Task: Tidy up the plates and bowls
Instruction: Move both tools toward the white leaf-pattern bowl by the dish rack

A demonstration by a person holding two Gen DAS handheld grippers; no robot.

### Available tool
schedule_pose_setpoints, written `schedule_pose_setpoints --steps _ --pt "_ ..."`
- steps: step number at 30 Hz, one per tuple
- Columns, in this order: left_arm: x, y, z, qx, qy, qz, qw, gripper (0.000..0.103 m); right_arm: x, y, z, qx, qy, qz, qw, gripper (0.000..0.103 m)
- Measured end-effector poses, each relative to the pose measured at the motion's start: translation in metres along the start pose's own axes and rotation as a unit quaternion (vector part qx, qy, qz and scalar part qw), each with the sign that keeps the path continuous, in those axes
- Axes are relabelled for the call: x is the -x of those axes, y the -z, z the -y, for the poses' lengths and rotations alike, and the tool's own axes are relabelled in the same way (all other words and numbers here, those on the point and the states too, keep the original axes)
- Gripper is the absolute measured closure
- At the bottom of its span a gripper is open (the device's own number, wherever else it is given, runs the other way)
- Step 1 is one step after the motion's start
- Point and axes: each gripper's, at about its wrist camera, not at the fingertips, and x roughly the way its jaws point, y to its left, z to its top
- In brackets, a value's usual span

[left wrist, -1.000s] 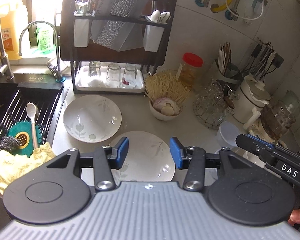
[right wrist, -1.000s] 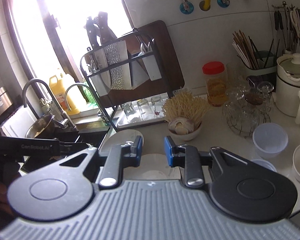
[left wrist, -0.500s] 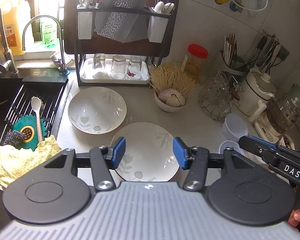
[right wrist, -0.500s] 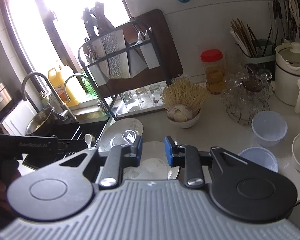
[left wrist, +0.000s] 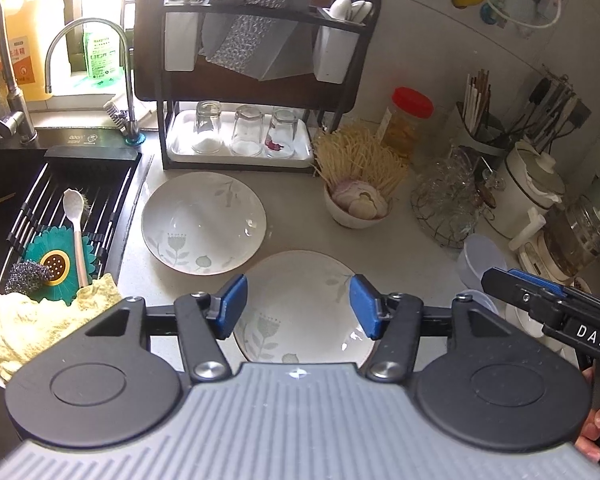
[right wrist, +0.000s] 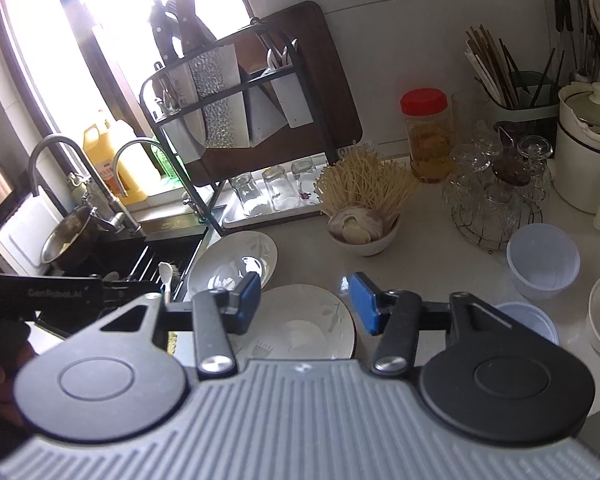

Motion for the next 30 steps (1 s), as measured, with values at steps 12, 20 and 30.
schedule_pose_setpoints --steps 12,20,30 --pt "-0.025 -0.036 -0.033 0.019 0.002 -0.006 0.9998 0.034 -0.044 -0.02 -0.015 -0.012 -0.005 -0.038 0.999 0.018" --pt "-0.057 -0.06 -0.041 0.004 0.008 -0.023 0.9997 0.02 -0.067 -0.036 -0.019 -0.014 0.018 -0.057 0.998 0.014" --pt "-0.102 -0.069 -0.079 0.019 -0.003 -0.046 0.9987 0.016 -0.12 -0.039 -0.024 -0.043 0.011 -0.096 0.994 0.0"
